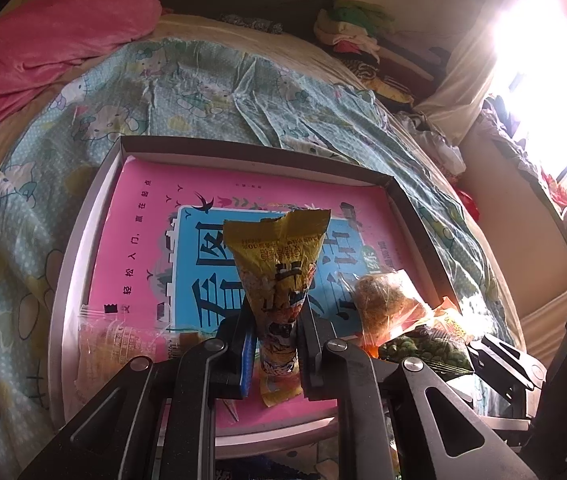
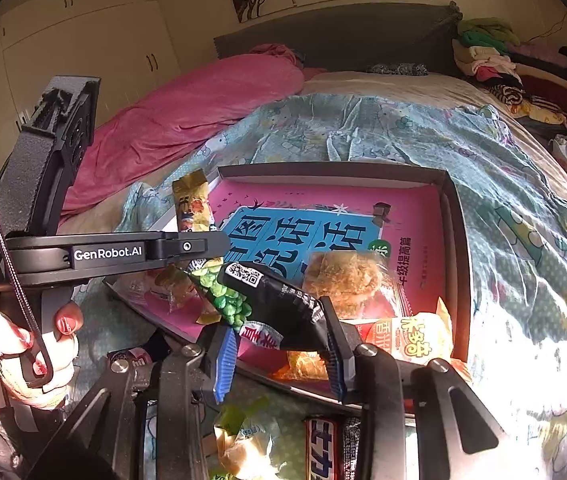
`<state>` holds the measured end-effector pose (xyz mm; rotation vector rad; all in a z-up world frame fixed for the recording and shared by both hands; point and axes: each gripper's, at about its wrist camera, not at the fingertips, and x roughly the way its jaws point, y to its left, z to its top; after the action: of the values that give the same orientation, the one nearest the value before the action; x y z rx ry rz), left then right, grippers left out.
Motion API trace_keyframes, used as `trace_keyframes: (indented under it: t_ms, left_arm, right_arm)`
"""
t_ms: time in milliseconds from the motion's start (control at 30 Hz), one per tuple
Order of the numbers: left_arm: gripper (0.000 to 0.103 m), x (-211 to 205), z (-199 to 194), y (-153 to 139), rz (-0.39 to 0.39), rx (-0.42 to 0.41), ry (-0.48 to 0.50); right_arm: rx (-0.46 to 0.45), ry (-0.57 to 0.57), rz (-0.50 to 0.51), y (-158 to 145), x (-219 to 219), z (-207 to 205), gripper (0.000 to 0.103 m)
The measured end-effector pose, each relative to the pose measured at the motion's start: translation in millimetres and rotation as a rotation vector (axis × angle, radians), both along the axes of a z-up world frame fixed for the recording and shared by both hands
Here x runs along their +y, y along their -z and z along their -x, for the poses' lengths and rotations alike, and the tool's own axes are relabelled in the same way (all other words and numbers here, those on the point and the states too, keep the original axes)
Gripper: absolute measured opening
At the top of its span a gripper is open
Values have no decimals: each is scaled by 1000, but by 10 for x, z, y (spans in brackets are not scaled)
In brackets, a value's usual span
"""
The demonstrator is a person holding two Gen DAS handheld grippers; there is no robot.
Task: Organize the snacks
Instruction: 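Carry the yellow chip bag over the pink box with left tool while right tool carries the black packet there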
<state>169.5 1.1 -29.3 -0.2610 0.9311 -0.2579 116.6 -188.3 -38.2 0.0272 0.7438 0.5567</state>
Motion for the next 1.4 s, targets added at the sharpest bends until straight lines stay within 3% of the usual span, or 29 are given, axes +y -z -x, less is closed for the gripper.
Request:
trace_keyframes:
  t_ms: [600,1400]
  left_arm:
    - [17,-33,-29,125,-29,29,3]
    - [17,-76,33,91,-72,24,29]
  right_arm:
    - [-27,-64,124,104,281,-18,38]
    - [-31,-41,124,95,238,-5,40]
